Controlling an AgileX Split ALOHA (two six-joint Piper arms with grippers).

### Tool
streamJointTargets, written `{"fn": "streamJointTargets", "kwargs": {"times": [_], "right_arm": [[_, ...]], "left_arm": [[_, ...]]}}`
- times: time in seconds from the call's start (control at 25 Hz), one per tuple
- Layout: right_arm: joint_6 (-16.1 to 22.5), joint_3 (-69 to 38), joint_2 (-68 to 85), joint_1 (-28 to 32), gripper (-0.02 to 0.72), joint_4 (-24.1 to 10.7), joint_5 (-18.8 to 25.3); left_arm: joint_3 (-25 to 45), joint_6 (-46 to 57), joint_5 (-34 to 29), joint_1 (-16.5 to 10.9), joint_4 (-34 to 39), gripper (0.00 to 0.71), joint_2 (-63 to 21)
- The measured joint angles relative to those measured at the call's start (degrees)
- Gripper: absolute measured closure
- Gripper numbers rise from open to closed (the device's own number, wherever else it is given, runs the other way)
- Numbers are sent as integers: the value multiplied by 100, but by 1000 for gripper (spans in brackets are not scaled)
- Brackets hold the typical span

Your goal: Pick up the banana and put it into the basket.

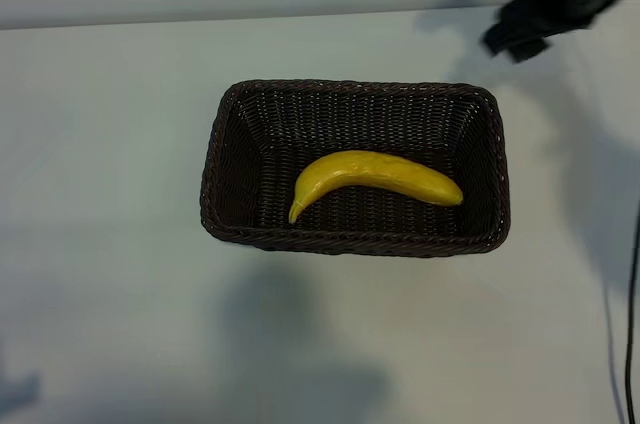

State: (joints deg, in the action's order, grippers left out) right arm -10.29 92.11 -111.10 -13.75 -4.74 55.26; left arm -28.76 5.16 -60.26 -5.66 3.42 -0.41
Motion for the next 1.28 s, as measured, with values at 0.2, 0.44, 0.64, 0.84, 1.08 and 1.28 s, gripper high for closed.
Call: {"fn": "streamJointTargets", "kwargs": {"times": [0.2, 0.44, 0.64, 0.84, 1.08, 1.28], "right_arm": [[535, 0, -118, 1007, 116, 474, 469], [473, 5, -118, 1351, 118, 697, 1353], [452, -521, 281, 1352, 118, 474, 1391], [452, -1693, 1423, 1352, 118, 427, 1404], [473, -3112, 3099, 1352, 118, 405, 1420], [550, -4079, 4494, 1352, 119, 411, 1426]], "left_arm": [[0, 0, 0, 0, 0, 148, 0], [0, 0, 0, 0, 0, 148, 0], [0, 0, 0, 0, 0, 148, 0], [0, 0, 0, 0, 0, 148, 0], [0, 5, 0, 0, 0, 148, 0], [0, 5, 0, 0, 0, 148, 0]]}}
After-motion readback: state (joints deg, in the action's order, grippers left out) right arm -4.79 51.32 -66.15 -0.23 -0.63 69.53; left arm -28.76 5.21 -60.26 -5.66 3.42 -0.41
